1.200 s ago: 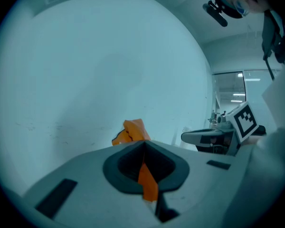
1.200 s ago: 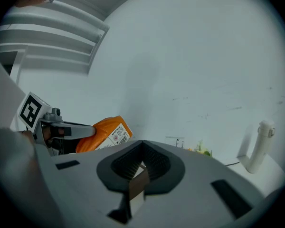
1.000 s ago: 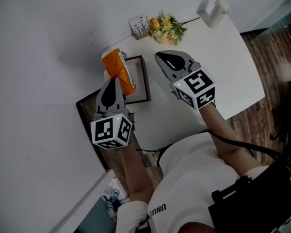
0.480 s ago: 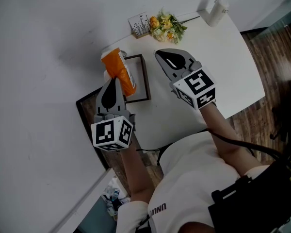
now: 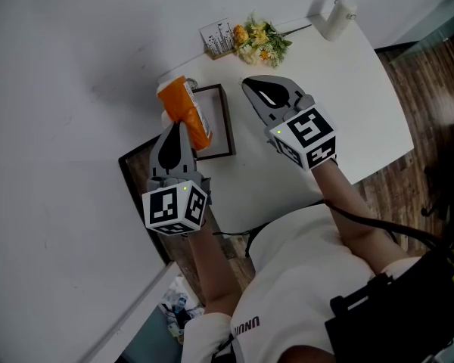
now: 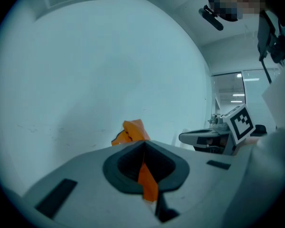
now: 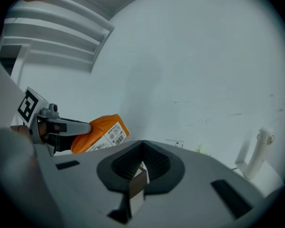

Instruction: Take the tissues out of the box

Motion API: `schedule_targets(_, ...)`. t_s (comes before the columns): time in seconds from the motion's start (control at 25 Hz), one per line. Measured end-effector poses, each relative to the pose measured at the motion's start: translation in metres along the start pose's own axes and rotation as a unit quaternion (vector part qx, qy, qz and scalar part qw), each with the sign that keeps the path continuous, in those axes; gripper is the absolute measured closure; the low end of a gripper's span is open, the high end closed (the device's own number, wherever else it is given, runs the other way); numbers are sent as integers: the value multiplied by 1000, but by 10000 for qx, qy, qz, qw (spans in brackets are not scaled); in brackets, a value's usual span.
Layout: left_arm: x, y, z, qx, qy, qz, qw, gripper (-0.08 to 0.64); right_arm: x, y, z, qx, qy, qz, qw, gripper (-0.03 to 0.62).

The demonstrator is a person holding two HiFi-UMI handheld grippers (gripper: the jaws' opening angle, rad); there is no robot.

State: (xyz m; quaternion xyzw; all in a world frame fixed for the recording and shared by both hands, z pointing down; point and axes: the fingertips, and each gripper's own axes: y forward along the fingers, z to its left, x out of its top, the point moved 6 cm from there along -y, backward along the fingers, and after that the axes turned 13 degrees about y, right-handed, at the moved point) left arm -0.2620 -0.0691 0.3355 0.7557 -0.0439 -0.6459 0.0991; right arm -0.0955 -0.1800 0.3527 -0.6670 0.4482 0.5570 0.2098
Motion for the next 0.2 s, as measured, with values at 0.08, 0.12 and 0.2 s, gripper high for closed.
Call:
schedule_targets(0.08, 0, 0, 0, -2, 2, 7, 10000, 549, 1, 0, 0, -7, 0, -1, 10000, 574)
schedule_targets(0.12, 0, 0, 1, -4, 5, 10, 10000, 549, 1, 0, 0, -11, 0, -1, 10000, 574)
schedule_targets(0.2, 0, 0, 1, -9, 10, 18, 10000, 548, 1, 0, -1, -21, -2, 2, 10000, 574)
